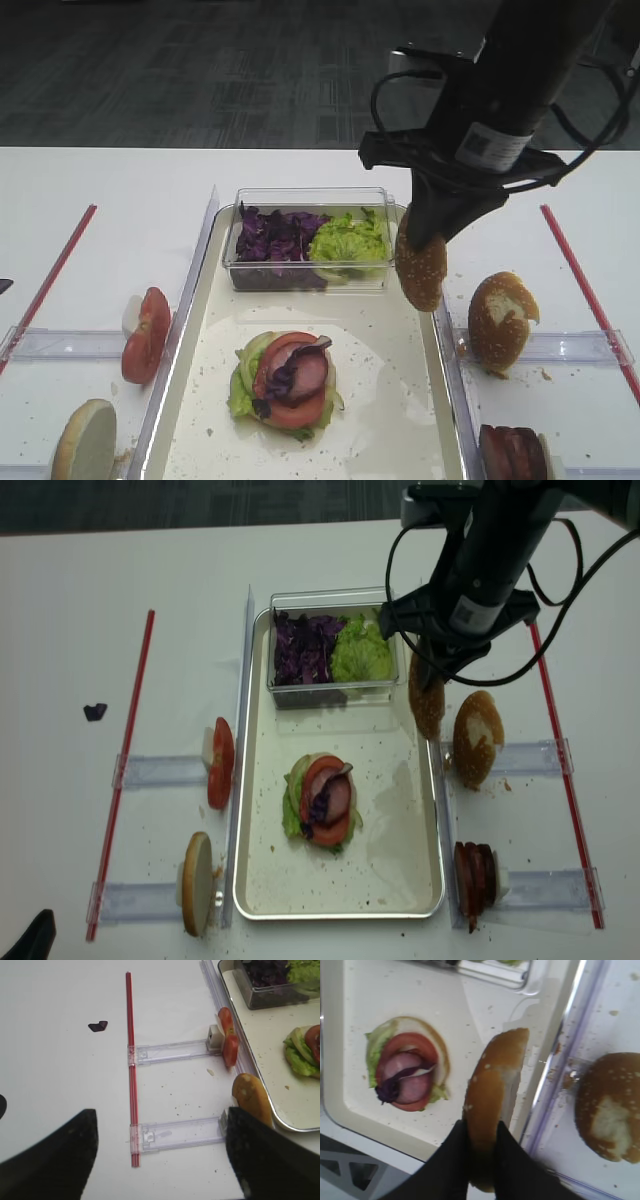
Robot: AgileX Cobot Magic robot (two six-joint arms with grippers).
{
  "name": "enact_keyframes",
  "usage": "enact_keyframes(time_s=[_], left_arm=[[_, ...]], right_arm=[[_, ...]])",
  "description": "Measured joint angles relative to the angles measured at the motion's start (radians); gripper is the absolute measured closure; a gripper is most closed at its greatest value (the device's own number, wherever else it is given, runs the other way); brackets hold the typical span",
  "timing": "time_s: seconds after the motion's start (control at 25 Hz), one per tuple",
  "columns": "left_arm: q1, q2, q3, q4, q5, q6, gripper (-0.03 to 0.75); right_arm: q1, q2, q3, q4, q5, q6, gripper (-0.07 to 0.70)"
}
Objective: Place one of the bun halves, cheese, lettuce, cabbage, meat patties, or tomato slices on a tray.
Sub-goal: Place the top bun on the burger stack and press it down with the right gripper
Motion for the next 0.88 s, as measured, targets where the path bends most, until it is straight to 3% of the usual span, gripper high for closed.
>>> enact_keyframes(time_s=[0.32, 0.88], left_arm=[[0.000, 0.000, 0.000, -0.006, 0.000, 0.000, 0.224], [0.000, 0.000, 0.000, -0.006, 0.000, 0.000, 0.224]], right_arm=[[0.000, -0.058, 0.006, 0.132, 0.000, -0.090, 0.490], [0.000, -0.208, 0.254, 0.451, -0.002, -0.339, 0.491]])
